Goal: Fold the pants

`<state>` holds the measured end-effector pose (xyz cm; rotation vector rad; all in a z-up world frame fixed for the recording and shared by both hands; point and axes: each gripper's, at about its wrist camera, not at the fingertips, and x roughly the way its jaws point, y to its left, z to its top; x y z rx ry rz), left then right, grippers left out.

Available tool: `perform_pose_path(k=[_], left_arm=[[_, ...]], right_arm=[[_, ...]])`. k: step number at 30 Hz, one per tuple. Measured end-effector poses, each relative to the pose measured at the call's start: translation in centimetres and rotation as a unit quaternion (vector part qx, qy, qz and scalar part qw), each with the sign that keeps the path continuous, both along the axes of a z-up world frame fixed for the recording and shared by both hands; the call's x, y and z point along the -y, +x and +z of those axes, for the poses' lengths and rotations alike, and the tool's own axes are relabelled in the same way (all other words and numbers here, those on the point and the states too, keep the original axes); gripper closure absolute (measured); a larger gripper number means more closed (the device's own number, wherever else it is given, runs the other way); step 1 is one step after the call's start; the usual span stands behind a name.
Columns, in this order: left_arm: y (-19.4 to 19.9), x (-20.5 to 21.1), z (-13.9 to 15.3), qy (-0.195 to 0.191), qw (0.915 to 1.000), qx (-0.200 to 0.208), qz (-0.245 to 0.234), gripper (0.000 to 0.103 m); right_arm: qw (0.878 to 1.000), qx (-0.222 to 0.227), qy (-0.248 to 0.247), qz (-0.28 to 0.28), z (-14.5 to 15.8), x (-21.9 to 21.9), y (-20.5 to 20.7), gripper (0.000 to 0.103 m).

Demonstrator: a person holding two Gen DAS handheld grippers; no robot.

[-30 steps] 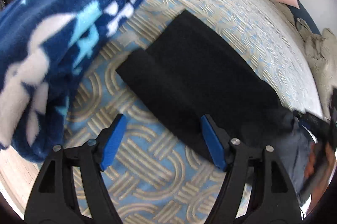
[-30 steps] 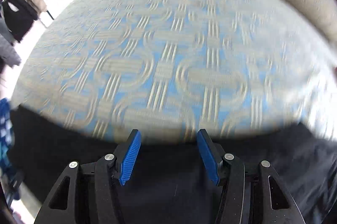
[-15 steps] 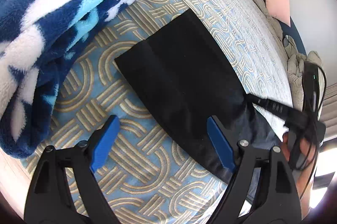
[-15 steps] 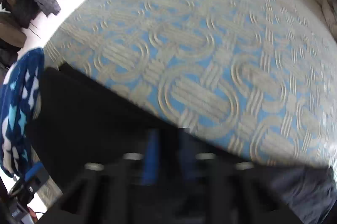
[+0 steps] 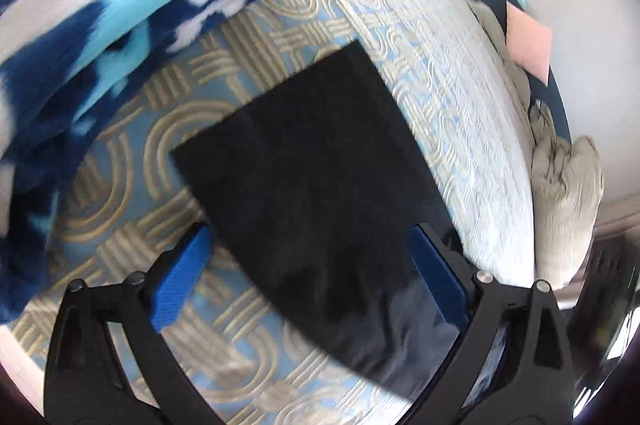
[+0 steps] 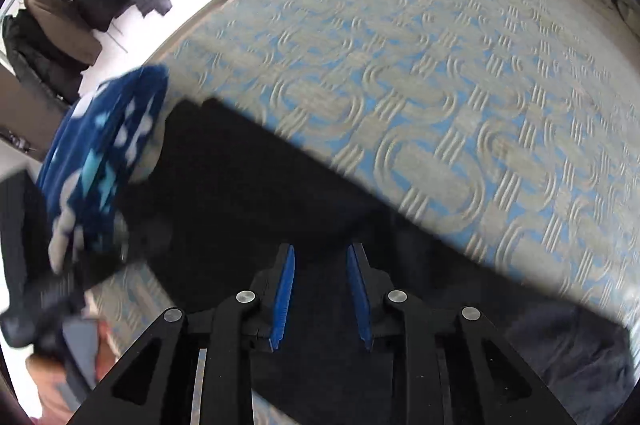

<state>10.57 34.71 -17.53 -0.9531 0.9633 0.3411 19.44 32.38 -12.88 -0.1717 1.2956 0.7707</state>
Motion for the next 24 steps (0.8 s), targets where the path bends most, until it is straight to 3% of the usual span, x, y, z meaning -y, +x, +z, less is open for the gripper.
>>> perform_pose_path(k=[1,2,3,5,7,13,24], left_arm=[[0.1,-0.2,0.1,0.004,1.0000,-0.003,0.005,0.056],[0.2,-0.5,0.1,0.005,0.9999,-0.009,0.002,0.080],[0.4,-1.0,-0.5,-0.018,0.9998,-0.010,-0.007,0.096],[-0.4,-1.8,-1.2,-0.056,0.9983,0.007,0.011,0.097],[-1.0,-1.9,-1.1,-0.057,0.9980,0.026,0.013,0.097],[-0.7,-0.9,1.2,-0.009,0.9979,0.063,-0.011,0.097],[1.6,2.5,6.0,0.065,0.9900,0.103,-0.070,0.097]], right_arm=[[1.000,-0.010,0.003,-0.004,0.0,0.4,-1.1,0.075],[1.000,-0.018,0.009,-0.008,-0.3,1.2,-1.9,0.075],[1.000,-0.022,0.012,-0.009,-0.4,1.4,-2.4,0.075],[1.000,-0.027,0.012,-0.006,-1.4,2.4,-3.9,0.075],[1.000,-0.026,0.004,-0.003,-3.0,2.2,-3.7,0.075],[0.997,-0.059,0.019,-0.038,-4.1,3.9,-3.5,0.075],[0.987,-0.074,0.048,-0.133,-3.6,12.6,-4.0,0.075]])
